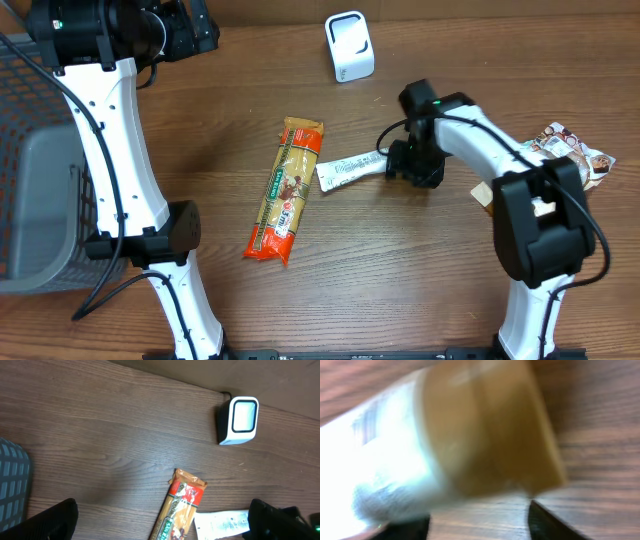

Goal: Scan the item barcode

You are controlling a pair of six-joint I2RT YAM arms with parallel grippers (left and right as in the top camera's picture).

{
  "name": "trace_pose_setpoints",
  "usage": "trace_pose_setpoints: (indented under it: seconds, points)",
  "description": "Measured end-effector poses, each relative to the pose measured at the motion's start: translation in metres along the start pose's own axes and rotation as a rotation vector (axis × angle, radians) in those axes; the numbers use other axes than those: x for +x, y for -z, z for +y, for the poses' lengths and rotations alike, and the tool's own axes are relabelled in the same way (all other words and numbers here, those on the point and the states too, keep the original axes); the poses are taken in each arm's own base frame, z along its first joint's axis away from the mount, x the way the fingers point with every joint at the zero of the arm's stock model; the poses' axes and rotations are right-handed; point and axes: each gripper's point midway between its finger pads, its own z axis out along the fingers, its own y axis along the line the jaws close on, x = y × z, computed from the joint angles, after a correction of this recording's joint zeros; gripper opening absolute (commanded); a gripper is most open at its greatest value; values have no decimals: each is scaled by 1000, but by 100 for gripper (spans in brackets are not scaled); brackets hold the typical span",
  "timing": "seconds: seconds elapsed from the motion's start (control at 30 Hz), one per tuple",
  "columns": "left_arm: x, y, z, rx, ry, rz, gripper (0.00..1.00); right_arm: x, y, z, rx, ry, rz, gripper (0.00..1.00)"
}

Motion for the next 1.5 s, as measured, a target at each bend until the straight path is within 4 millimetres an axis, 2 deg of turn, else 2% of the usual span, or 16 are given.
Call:
trace_pose_setpoints:
  seconds: [0.13,0.23,0.3,0.43,0.6,0.7,0.77,0.83,0.87,0.9,0.93,1.03,1.23,1.37,1.5]
  points:
    - [0,0,0,0,0,0,100,-3,27,22,-147,37,-27,90]
    - [0,0,0,0,0,0,99,3,49,42,-235,44,-46,94]
    - [0,0,0,0,0,0,100,5,55,53,-261,12,-54,96]
    - [0,0,0,0,0,0,100,4,42,74,-277,-108,-96,98]
    - [0,0,0,0,0,0,100,19,6,89,-273,-225,-129,92]
    - [0,0,0,0,0,0,99,22,-9,84,-245,-292,-158,87]
    - [0,0,0,0,0,1,99,13,-14,84,-268,-323,-212,81]
    - [0,0,0,0,0,0,100,2,-12,87,-299,-333,-265,69]
    - [0,0,0,0,0,0,99,0,-13,87,-306,-334,-280,56]
    - [0,0,0,0,0,0,100,-2,-14,86,-311,-335,-294,47]
    - [0,0,0,0,0,0,100,-2,-16,85,-306,-331,-298,44]
    - [0,0,0,0,0,0,100,1,-19,81,-289,-277,-302,44]
    - [0,0,0,0,0,0,100,8,-20,80,-273,-53,-276,33]
    - [0,0,0,0,0,0,100,16,-17,70,-295,120,-201,39]
    - [0,0,0,0,0,0,99,20,-11,46,-338,235,-123,47]
